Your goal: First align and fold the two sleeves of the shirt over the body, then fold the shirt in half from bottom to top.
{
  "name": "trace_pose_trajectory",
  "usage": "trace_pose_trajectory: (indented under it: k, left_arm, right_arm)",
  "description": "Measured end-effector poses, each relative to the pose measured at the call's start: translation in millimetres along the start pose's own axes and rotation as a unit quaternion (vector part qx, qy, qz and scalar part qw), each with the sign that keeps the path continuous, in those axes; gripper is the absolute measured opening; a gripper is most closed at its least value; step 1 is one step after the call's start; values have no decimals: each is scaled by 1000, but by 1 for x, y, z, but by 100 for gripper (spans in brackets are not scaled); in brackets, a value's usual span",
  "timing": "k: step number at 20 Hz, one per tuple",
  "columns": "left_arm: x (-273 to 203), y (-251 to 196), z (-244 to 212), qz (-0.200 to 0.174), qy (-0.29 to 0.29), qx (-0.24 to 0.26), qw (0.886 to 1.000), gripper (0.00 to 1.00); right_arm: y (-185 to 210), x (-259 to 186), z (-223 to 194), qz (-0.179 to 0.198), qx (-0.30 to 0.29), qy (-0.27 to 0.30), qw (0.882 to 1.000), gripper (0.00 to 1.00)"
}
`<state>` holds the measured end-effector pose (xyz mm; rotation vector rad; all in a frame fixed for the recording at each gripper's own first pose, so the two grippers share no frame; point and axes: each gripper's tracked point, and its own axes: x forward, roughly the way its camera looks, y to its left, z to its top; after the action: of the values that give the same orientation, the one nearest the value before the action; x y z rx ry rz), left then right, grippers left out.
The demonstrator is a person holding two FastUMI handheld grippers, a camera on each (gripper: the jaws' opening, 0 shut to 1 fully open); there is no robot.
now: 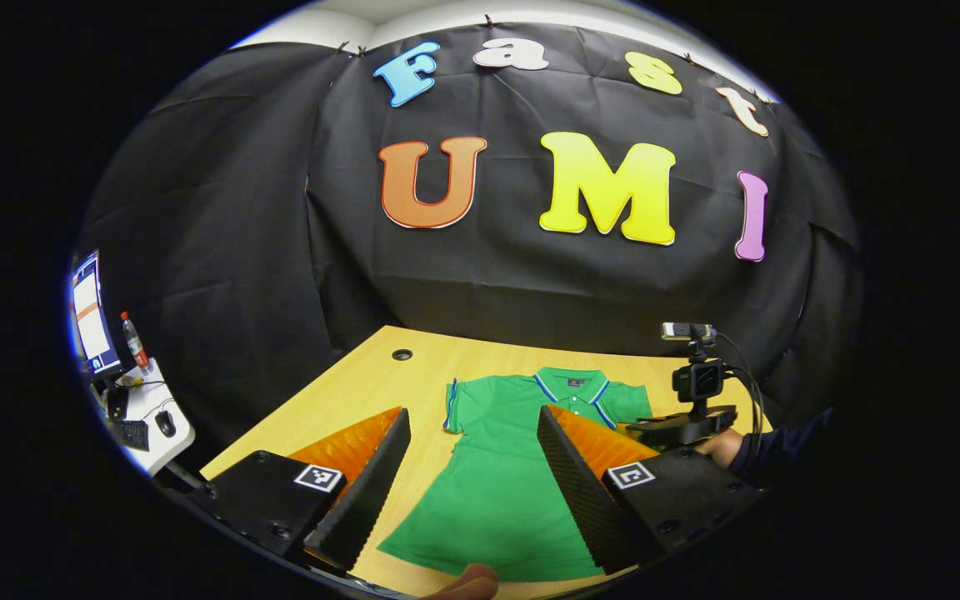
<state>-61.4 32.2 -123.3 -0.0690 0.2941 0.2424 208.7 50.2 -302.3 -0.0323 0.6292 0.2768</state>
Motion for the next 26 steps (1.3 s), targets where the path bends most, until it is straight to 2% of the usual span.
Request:
trace_pose_trajectory:
  k: [1, 3, 5, 9, 15, 16, 18, 21, 24, 26]
  left_arm:
    - [3, 4, 2, 0, -2, -1, 1000, 99]
    - [11, 10, 3, -6, -3, -11, 1000, 99]
    - [24, 19, 7, -9, -8, -8, 1000, 99]
    - [58, 35, 8, -20, -5, 3, 1000, 99]
    - [127, 54, -10, -27, 34, -18, 999, 99]
    - [139, 53, -14, -32, 41, -20, 998, 99]
    - [164, 52, -27, -37, 60, -17, 997, 98]
    - [201, 49, -49, -45, 89, -10, 995, 97]
    - [236, 41, -68, -48, 119, -3, 992, 97]
    - [261, 37, -83, -49, 140, -4, 989, 97]
  right_arm:
    - [0, -11, 8, -2, 2, -13, 1000, 71]
    - [-4, -39, 23, -14, 8, -41, 999, 87]
    - [-7, -71, 37, -25, 8, -66, 997, 93]
    - [-11, -142, 64, -35, 2, -118, 992, 93]
    - [-12, -241, 86, -69, 11, -186, 980, 95]
    - [-13, -256, 91, -78, 9, -196, 977, 93]
    - [-18, -286, 99, -105, 12, -219, 970, 95]
    - [-17, -330, 107, -138, 43, -252, 957, 96]
    - [-10, -361, 100, -156, 60, -258, 952, 93]
    - [-8, -370, 92, -168, 51, -251, 952, 96]
